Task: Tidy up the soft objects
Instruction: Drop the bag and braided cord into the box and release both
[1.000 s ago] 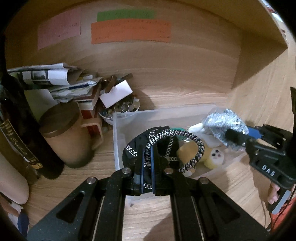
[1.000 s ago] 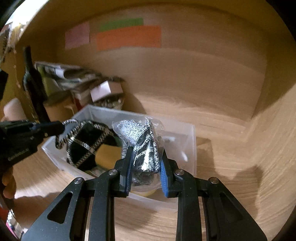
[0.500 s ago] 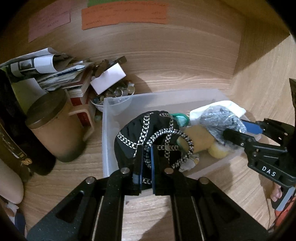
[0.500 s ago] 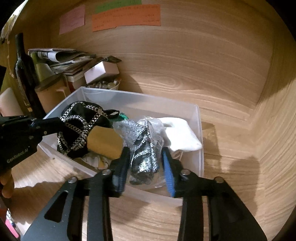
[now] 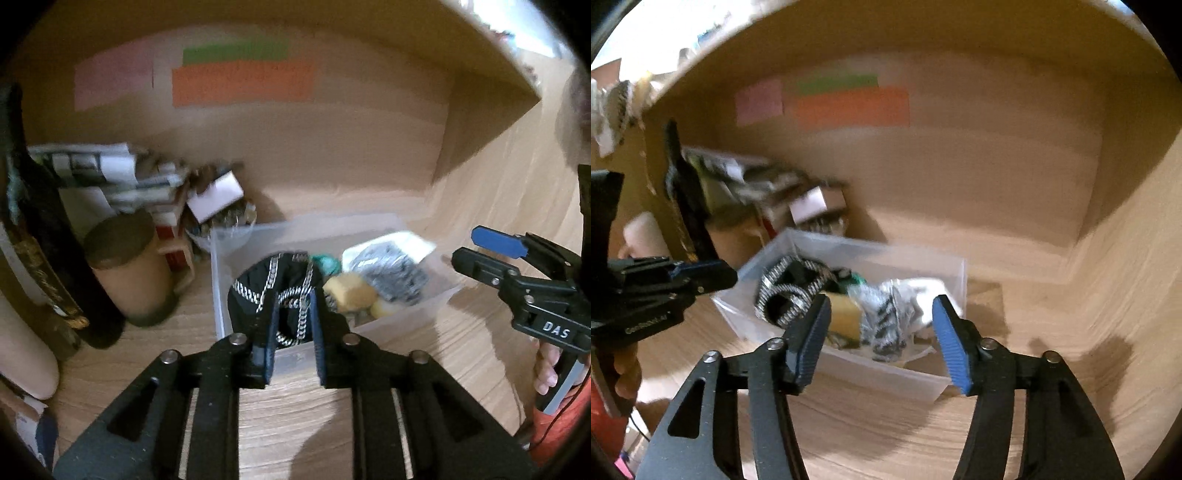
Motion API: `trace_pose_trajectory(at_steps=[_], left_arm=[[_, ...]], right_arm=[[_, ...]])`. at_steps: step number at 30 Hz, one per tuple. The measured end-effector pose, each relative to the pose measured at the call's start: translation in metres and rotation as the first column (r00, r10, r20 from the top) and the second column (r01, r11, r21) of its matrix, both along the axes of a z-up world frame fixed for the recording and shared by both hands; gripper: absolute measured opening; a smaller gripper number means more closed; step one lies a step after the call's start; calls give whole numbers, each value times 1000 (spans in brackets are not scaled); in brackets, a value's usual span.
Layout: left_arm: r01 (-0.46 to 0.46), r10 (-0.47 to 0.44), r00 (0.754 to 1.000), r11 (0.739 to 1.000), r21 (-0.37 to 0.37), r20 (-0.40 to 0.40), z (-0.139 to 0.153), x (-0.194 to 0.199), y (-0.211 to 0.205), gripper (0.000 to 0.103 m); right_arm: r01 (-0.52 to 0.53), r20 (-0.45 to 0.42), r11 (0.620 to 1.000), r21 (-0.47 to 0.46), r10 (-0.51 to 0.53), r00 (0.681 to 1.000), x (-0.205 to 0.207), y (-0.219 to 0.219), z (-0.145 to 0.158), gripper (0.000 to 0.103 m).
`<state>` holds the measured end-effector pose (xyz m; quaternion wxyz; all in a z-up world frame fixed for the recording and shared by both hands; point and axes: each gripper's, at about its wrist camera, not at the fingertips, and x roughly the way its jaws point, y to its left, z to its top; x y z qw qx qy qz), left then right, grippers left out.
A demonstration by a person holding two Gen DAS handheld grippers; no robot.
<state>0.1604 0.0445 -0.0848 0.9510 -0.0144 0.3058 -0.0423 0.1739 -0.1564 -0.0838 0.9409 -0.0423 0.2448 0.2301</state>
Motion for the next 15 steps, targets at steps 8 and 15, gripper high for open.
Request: trace_pose_trajectory(at_steps=[8, 15], left_arm=[[2, -2, 982, 1000, -1, 189, 49, -49, -13, 45], [-25, 25, 946, 1000, -6, 322, 84, -93, -17, 63]], right_arm=[[-6, 137, 998, 65, -3, 991, -54, -9, 45, 65], [-4, 251, 994, 109, -23, 968, -90, -11, 70, 78]])
